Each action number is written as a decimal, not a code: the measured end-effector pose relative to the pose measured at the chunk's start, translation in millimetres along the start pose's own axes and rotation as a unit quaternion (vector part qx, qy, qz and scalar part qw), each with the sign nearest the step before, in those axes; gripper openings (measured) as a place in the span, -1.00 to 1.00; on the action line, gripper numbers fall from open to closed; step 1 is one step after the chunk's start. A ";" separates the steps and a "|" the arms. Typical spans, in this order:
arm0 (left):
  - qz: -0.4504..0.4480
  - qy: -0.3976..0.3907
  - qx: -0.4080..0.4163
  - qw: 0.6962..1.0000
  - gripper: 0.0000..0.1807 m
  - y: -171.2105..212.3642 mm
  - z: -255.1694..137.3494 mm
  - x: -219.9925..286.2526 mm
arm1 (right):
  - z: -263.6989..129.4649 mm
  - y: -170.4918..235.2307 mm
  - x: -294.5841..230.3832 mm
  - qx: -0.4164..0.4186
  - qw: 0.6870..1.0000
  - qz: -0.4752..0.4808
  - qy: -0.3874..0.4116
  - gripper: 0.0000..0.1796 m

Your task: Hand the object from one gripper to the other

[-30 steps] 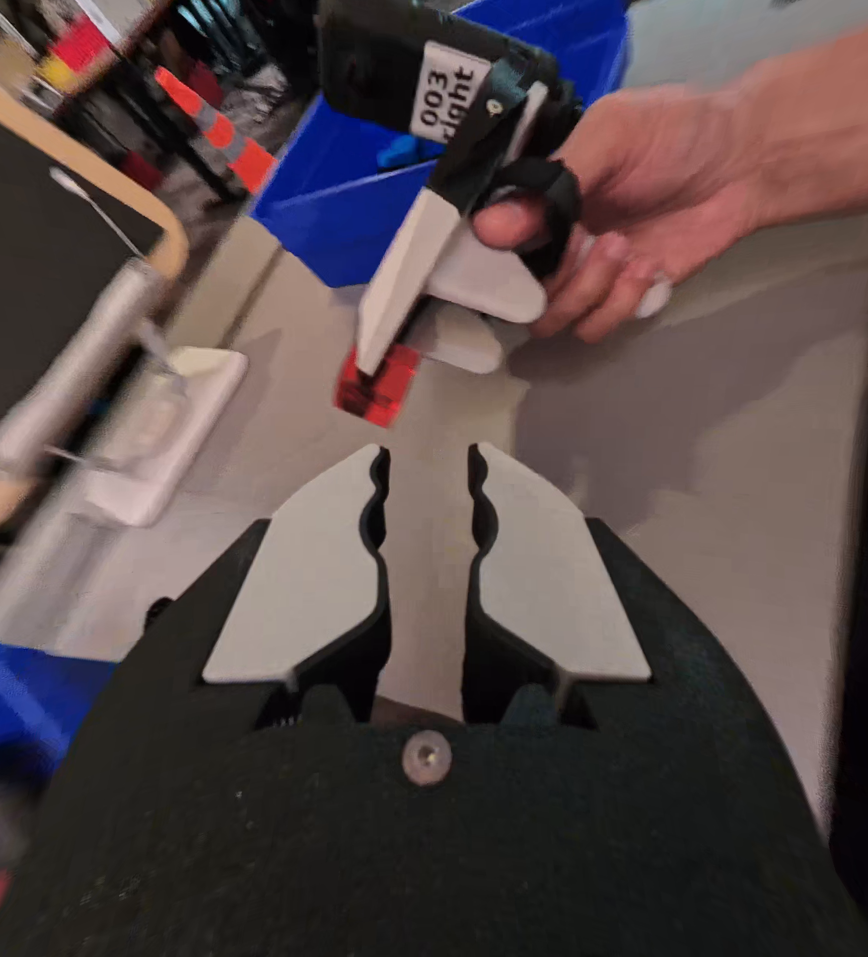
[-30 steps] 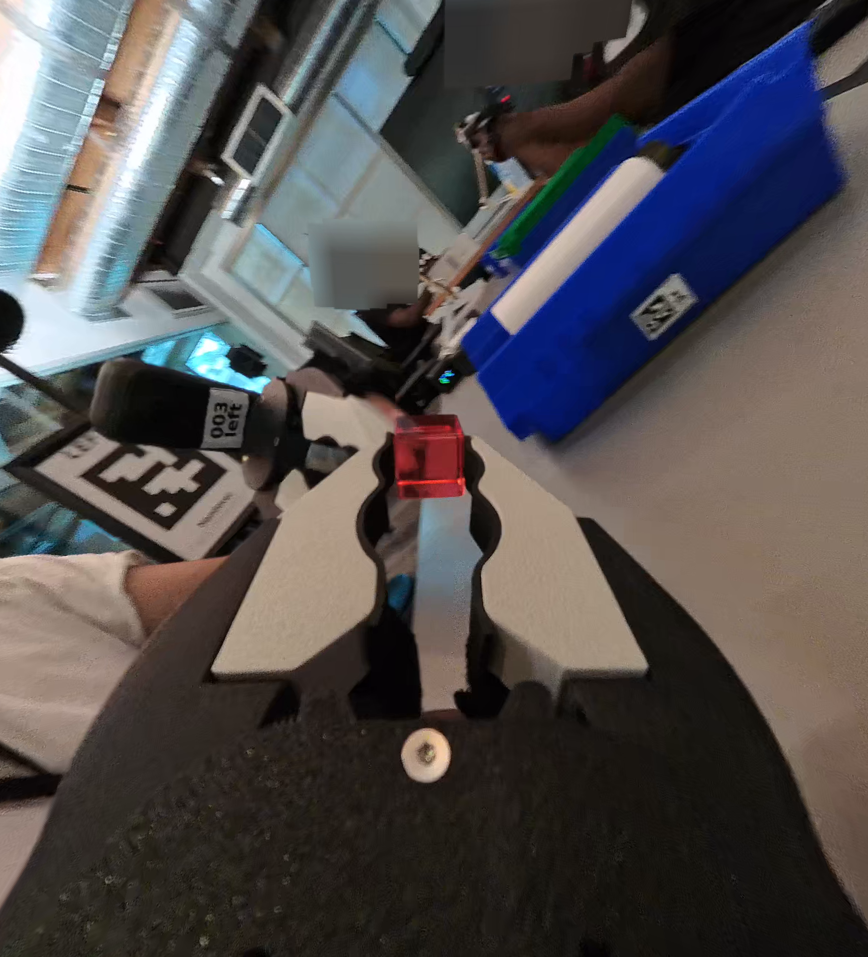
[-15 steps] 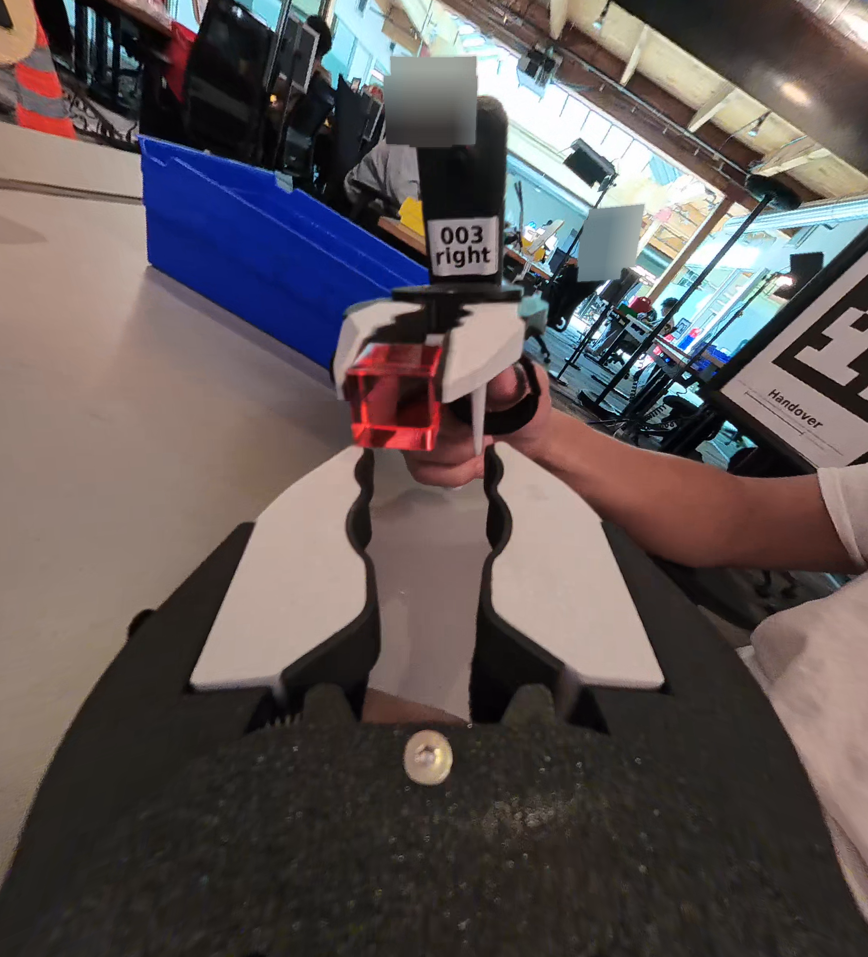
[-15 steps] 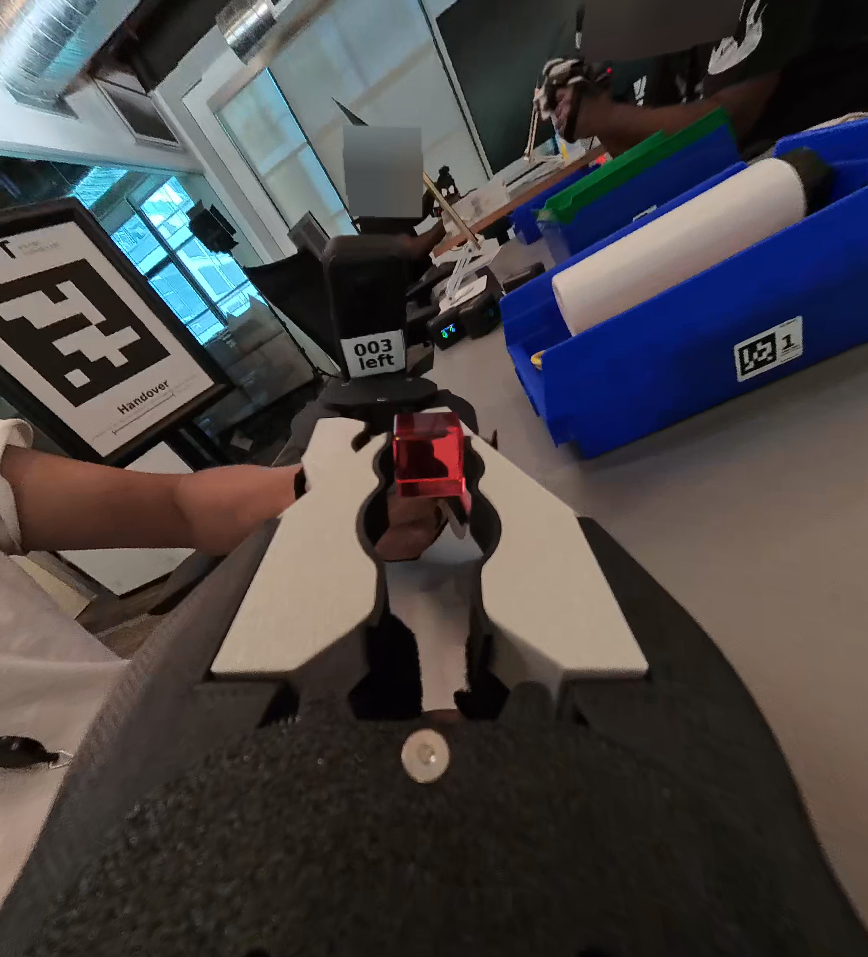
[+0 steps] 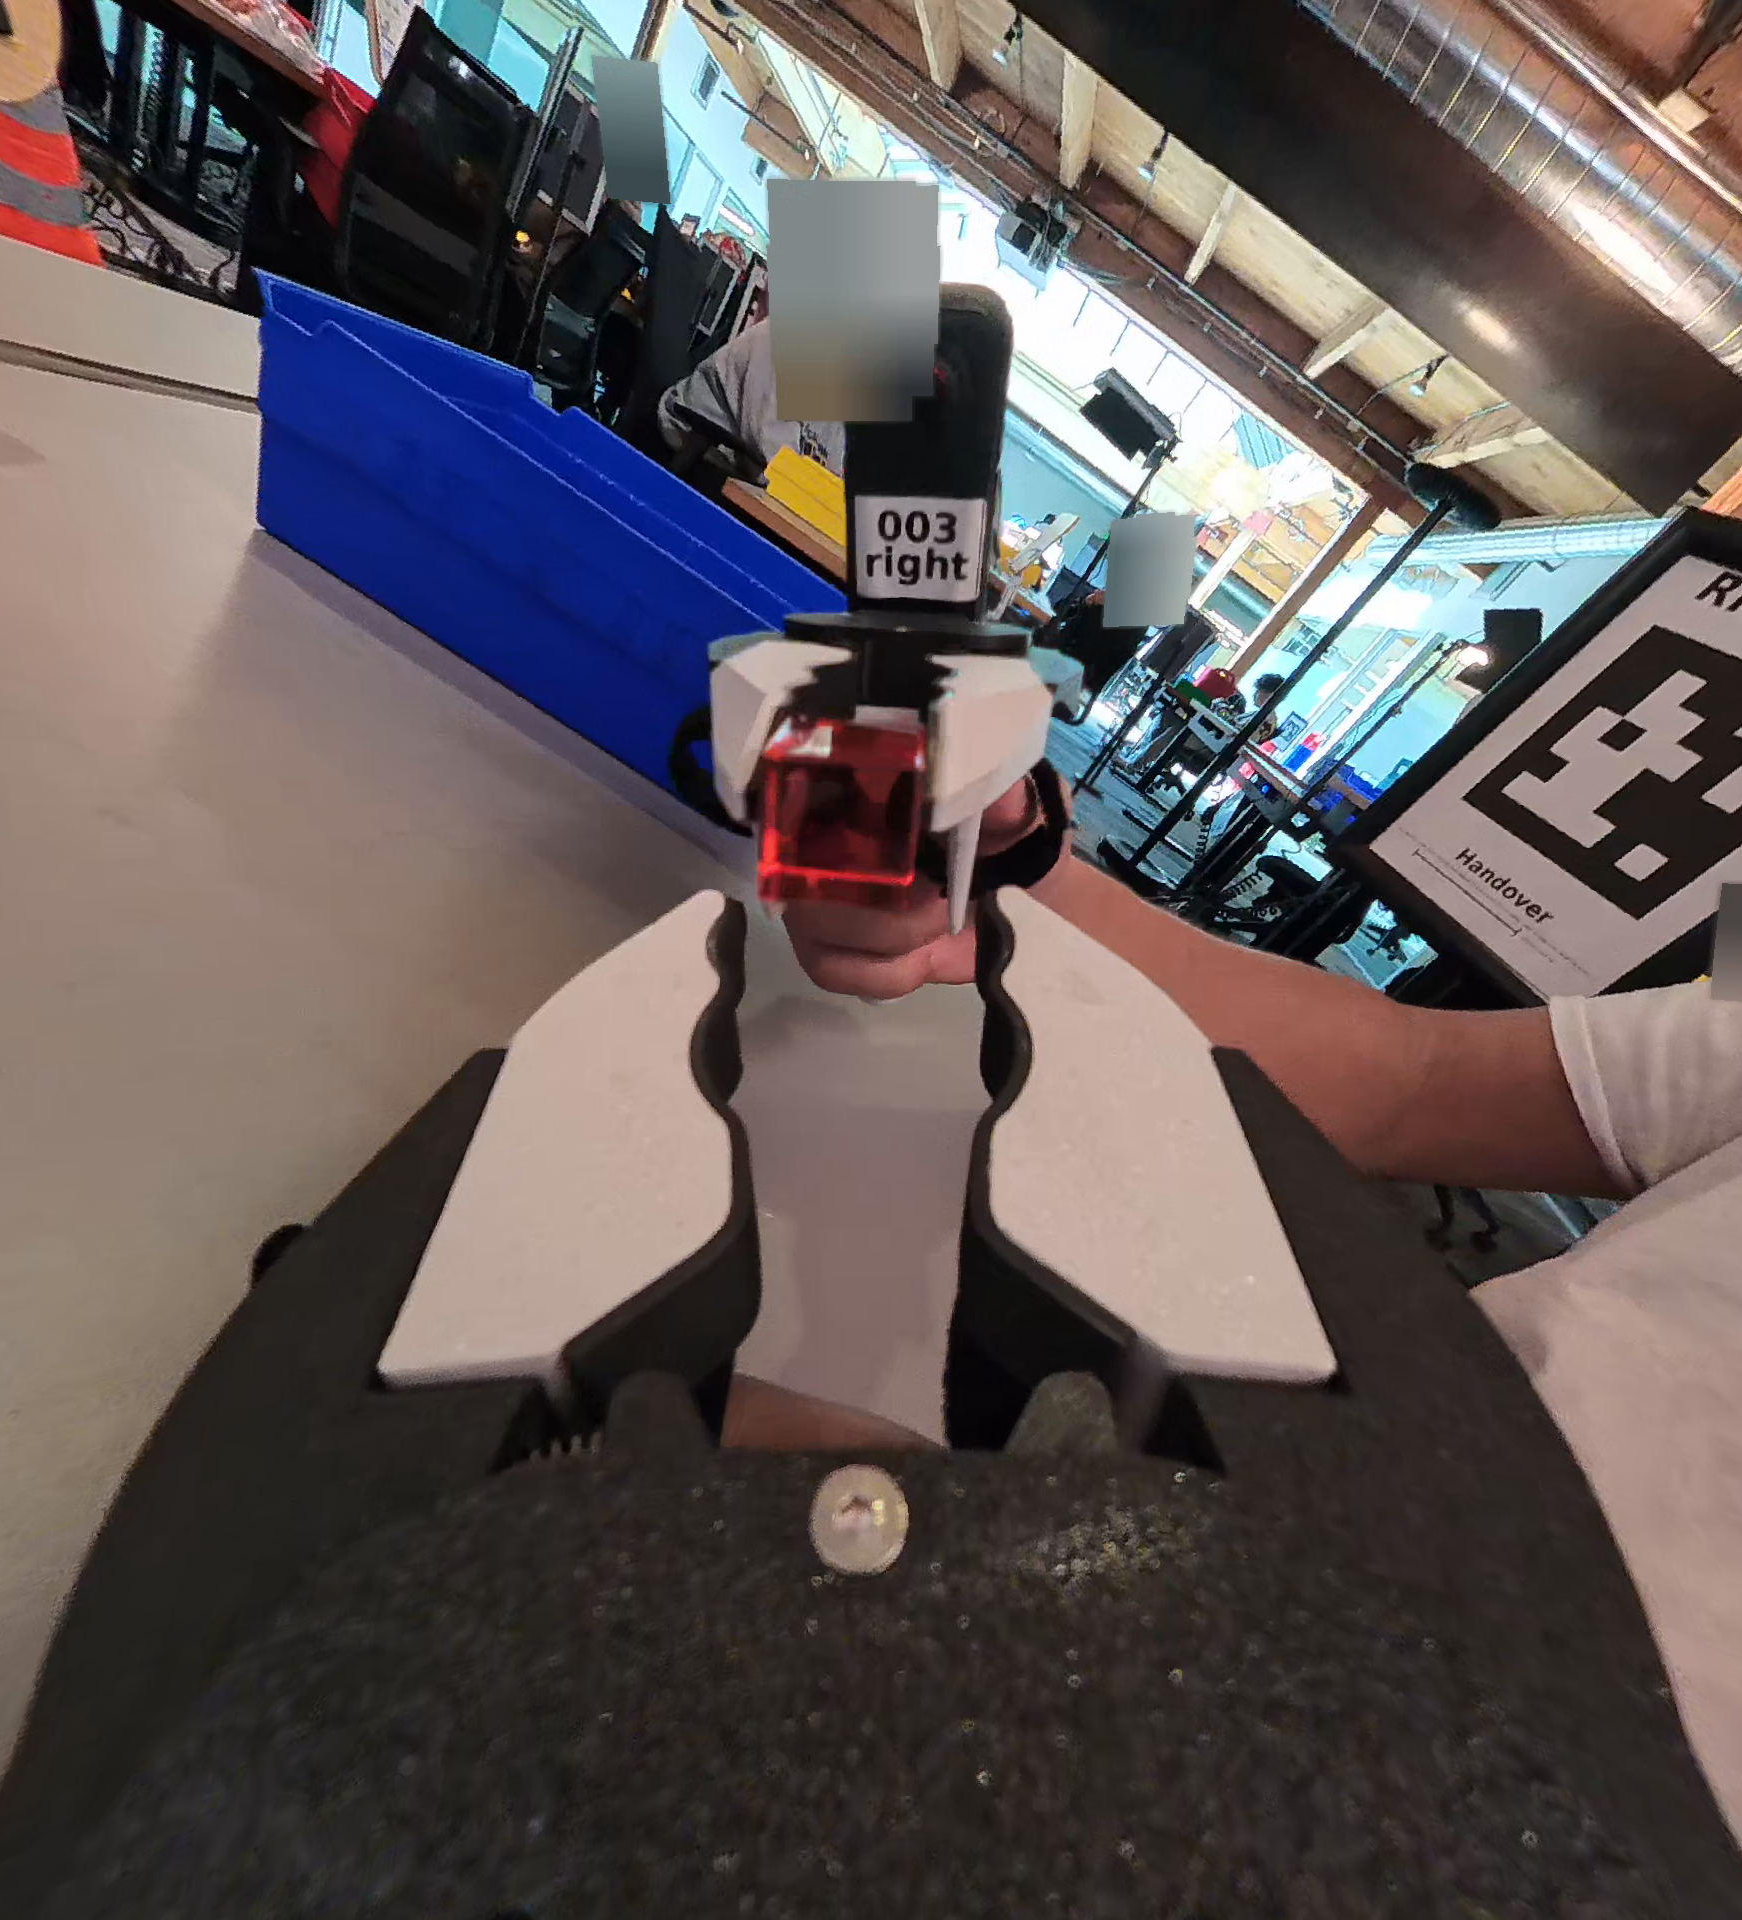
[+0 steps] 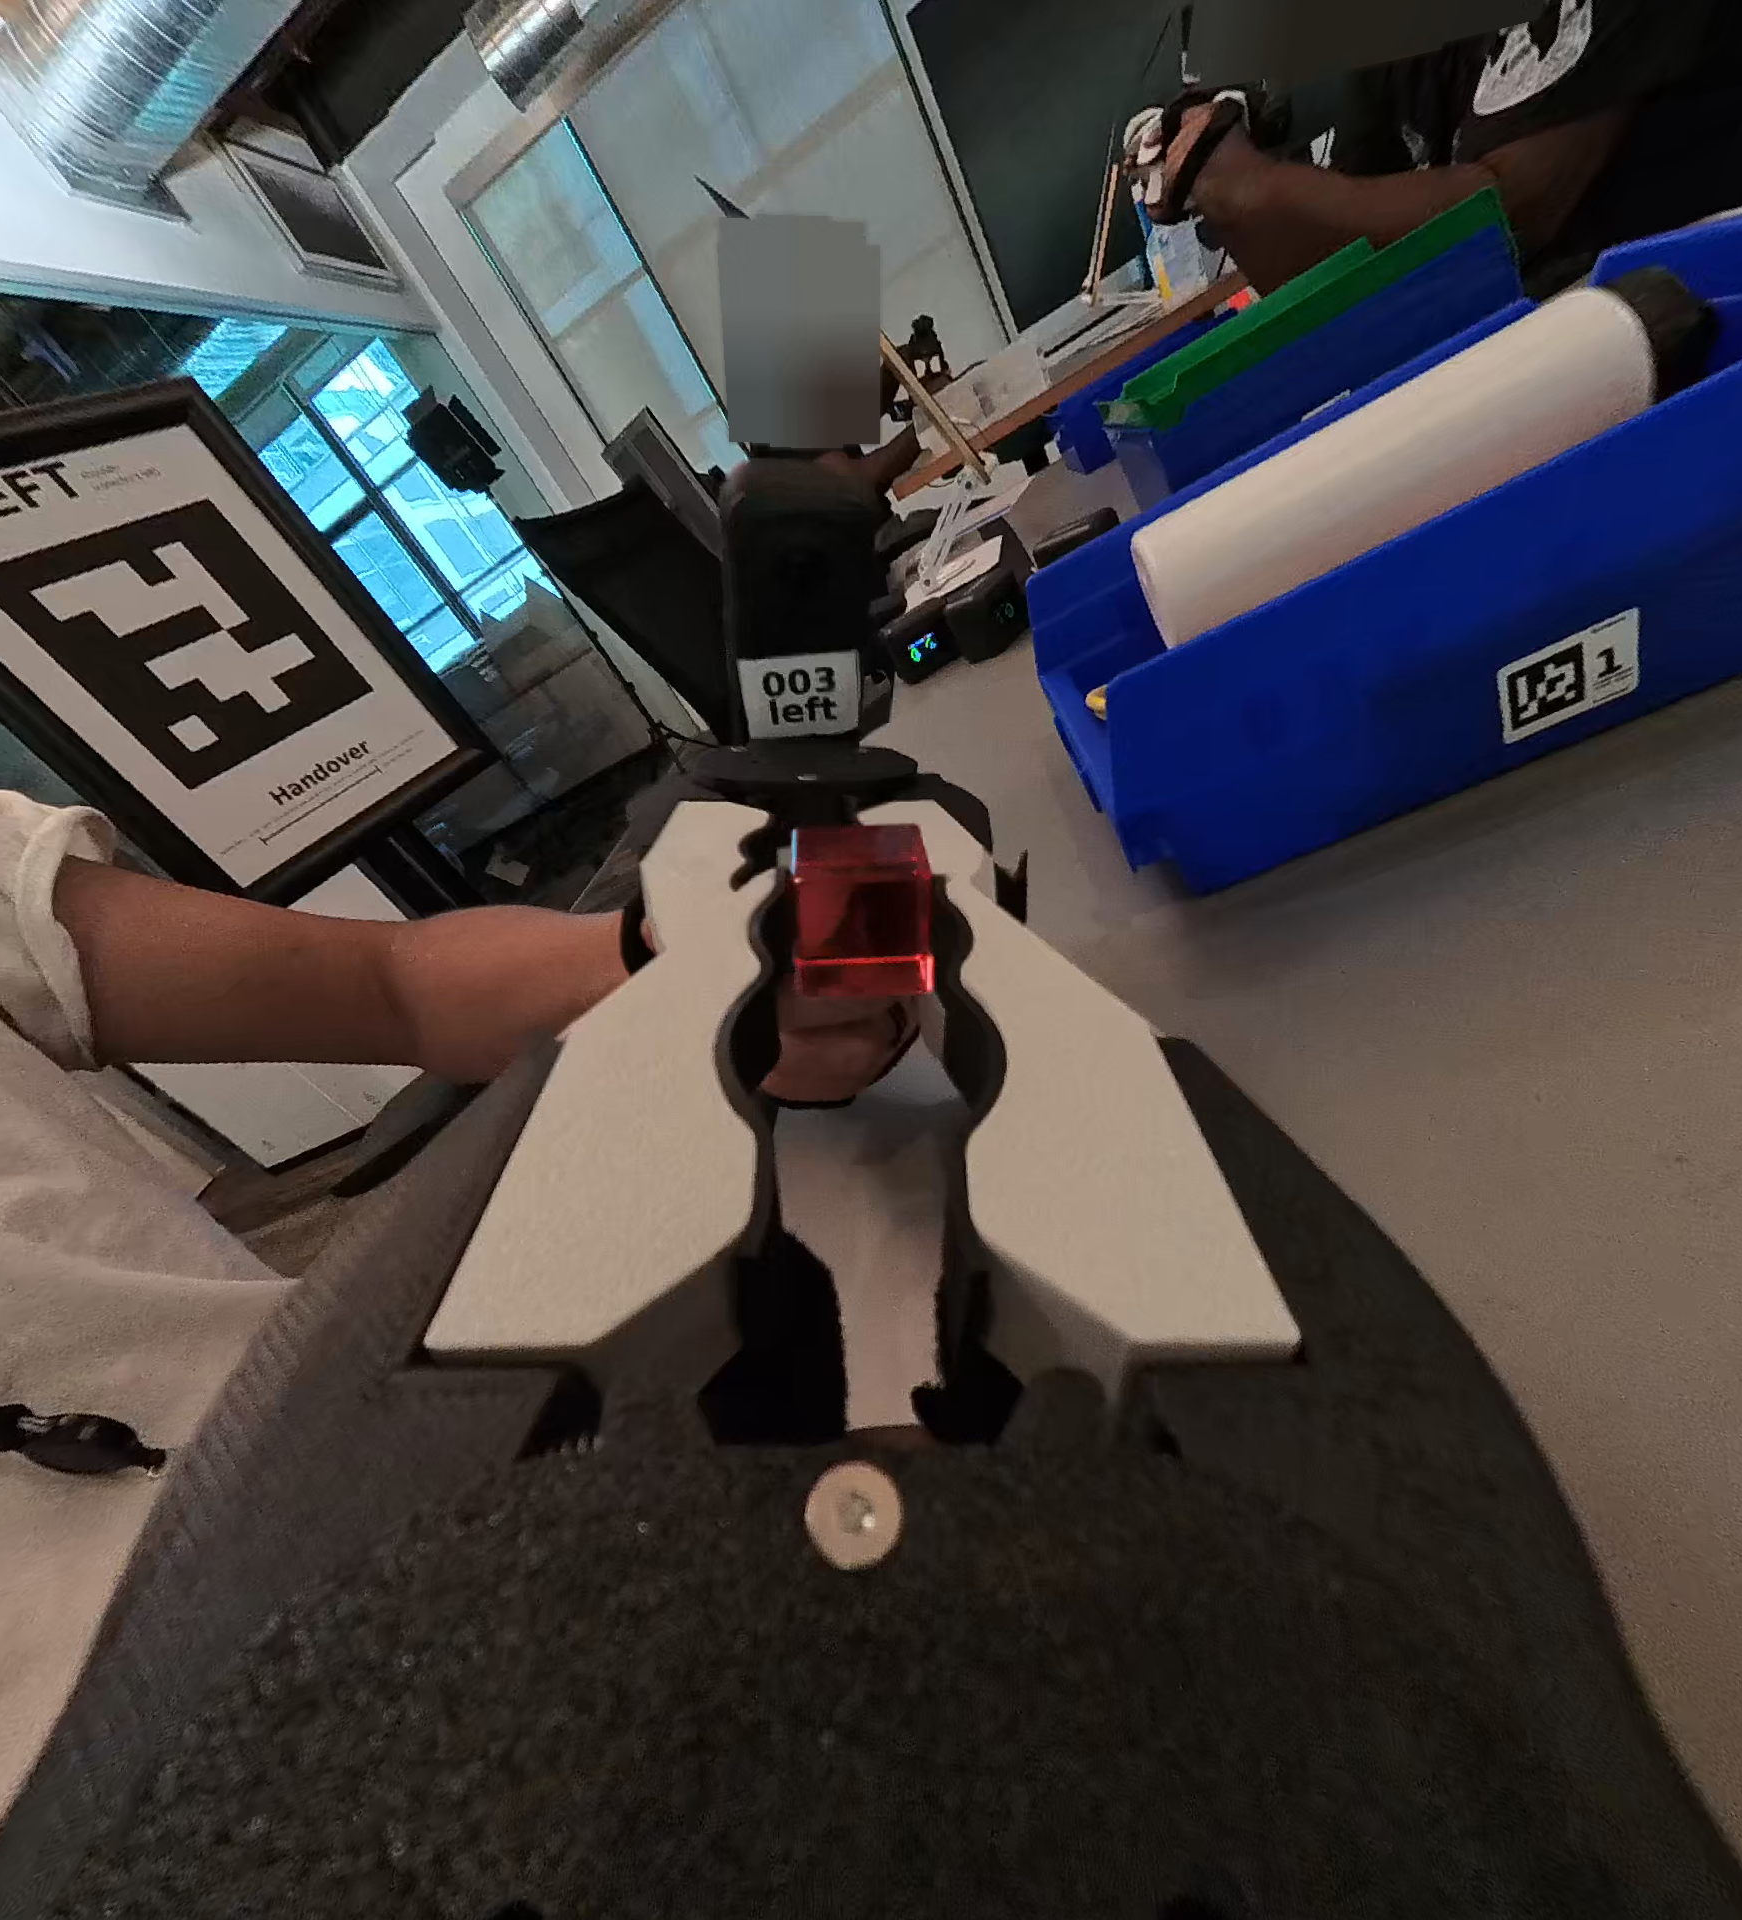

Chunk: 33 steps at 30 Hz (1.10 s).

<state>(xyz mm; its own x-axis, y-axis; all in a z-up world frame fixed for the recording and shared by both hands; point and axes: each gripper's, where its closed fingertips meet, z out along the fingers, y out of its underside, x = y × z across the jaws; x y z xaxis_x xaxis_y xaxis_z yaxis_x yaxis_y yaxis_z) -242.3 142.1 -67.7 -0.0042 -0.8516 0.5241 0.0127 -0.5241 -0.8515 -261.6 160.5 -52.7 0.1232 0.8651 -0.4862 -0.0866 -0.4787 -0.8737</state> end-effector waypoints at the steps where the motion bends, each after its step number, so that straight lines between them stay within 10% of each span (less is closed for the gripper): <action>1: 0.003 -0.004 -0.002 1.000 -0.55 0.4 0.4 -0.4 | 2.2 3.1 -0.1 -0.006 1.000 0.002 -0.002 -0.72; 12: 0.093 -0.150 -0.007 0.984 -0.71 -6.1 -12.0 -38.3 | -12.2 -6.2 21.9 0.004 0.998 0.018 0.066 -0.49; 19: 0.354 -0.353 -0.120 0.858 -0.70 -0.5 -27.1 -71.6 | -6.5 3.2 41.8 -0.078 0.965 -0.027 0.247 -0.46; 33: 0.440 -0.368 -0.167 0.802 -0.70 18.8 -14.1 -69.2 | 6.6 35.8 49.9 -0.134 0.952 0.018 0.273 -0.70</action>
<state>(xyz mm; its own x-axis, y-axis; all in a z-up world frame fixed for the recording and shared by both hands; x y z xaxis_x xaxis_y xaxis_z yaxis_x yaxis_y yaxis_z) -255.9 191.2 -120.2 0.4525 -0.7241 -0.5205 -0.5818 0.2027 -0.7877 -265.1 187.6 -108.1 0.6270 0.6753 -0.3884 0.1463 -0.5918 -0.7927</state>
